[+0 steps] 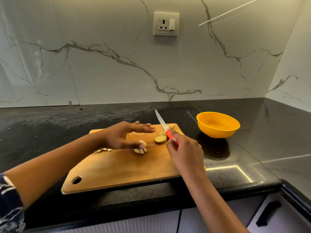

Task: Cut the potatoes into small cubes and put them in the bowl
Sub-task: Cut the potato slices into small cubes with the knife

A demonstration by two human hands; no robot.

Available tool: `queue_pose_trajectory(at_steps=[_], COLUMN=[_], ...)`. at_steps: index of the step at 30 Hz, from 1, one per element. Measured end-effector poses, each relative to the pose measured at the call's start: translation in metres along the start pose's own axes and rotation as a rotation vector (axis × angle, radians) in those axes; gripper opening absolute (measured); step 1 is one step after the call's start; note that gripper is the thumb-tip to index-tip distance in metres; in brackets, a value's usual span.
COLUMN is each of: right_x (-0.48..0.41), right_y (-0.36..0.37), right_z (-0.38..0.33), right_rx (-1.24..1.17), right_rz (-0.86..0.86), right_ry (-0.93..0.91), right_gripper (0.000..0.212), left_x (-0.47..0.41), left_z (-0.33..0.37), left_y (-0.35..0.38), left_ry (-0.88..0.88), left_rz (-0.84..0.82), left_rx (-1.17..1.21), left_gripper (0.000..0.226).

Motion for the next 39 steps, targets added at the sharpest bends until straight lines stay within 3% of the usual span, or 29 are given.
queue_pose_trajectory(at_steps=[4, 8, 15, 18, 21, 26, 30, 35, 39], right_x=[-0.001, -0.001, -0.001, -0.001, -0.002, -0.002, -0.002, -0.002, -0.002], right_y=[0.001, 0.002, 0.001, 0.002, 0.002, 0.002, 0.002, 0.001, 0.001], right_z=[0.001, 0.001, 0.001, 0.002, 0.003, 0.004, 0.004, 0.005, 0.004], right_rx=[-0.011, -0.019, -0.019, -0.008, -0.004, -0.007, -0.008, -0.016, -0.021], right_rz=[0.009, 0.002, 0.008, 0.008, 0.005, -0.005, -0.007, -0.003, -0.007], right_ry=[0.004, 0.009, 0.006, 0.008, 0.013, 0.022, 0.022, 0.024, 0.017], right_gripper=[0.045, 0.047, 0.047, 0.047, 0.047, 0.047, 0.047, 0.047, 0.045], left_x=[0.017, 0.023, 0.012, 0.011, 0.007, -0.008, -0.010, -0.001, 0.013], left_z=[-0.020, -0.032, -0.026, -0.028, -0.028, -0.033, -0.033, -0.029, -0.026], left_y=[-0.012, -0.003, 0.001, 0.001, 0.007, 0.008, 0.004, -0.014, -0.012], left_ry=[-0.196, -0.251, -0.156, -0.123, -0.099, -0.079, -0.063, -0.049, 0.038], left_rz=[-0.042, -0.056, 0.016, -0.101, -0.284, -0.367, -0.264, -0.088, -0.089], left_rx=[-0.227, -0.164, -0.129, -0.113, -0.015, -0.047, 0.020, -0.015, -0.105], left_gripper=[0.041, 0.031, 0.033, 0.057, 0.067, 0.050, 0.045, 0.057, 0.042])
Point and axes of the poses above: each hand's wrist, its own x-axis away from the middle knuckle, its own y-axis out of the palm, z = x × y, the point moved 7 cm from there along -x, towards the middle knuckle, and after that the axes turned 10 degrees about y, right-handed, at the moved point
